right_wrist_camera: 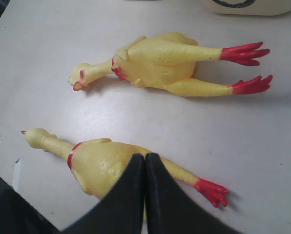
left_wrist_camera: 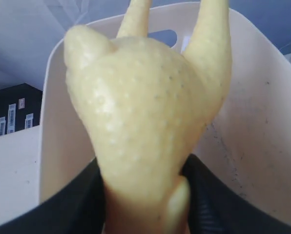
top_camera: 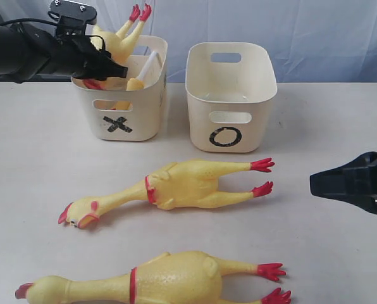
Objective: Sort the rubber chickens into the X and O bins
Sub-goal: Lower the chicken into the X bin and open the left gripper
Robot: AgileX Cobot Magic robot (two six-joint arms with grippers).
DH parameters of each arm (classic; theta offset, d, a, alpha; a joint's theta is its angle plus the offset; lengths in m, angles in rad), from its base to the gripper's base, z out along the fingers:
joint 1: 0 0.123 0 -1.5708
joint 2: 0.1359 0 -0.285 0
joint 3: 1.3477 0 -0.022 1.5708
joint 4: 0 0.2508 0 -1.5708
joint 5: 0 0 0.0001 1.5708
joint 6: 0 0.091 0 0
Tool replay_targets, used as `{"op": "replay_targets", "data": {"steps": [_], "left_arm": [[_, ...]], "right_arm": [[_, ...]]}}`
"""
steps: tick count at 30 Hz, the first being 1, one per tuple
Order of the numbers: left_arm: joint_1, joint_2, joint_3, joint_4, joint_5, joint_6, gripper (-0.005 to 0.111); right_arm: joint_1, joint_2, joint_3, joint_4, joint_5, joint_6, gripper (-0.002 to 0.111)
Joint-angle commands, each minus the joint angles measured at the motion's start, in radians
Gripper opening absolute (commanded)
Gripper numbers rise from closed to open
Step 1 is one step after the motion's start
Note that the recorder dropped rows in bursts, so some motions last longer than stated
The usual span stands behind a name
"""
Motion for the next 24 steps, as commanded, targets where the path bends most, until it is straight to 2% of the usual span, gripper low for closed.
{"op": "replay_targets", "data": {"steps": [1, 10, 17, 24], "left_arm": [[0.003, -0.005, -0.006, 0.002, 0.009, -0.004, 0.043], [0.003, -0.005, -0.006, 0.013, 0.021, -0.001, 0.046], [0.003, -0.005, -0.006, 0.018, 0.021, -0.001, 0.063], [0.003, -0.007, -0.006, 0.018, 0.029, -0.001, 0.064]], "right_arm": [[0.000, 0.001, -0.007, 0.007, -0.001, -0.006, 0.000], [0.000, 0.001, -0.007, 0.007, -0.001, -0.006, 0.000], [0.000, 0.001, -0.007, 0.007, -0.001, -0.006, 0.000], [0.000, 0.001, -0.007, 0.007, -0.001, -0.006, 0.000]]}}
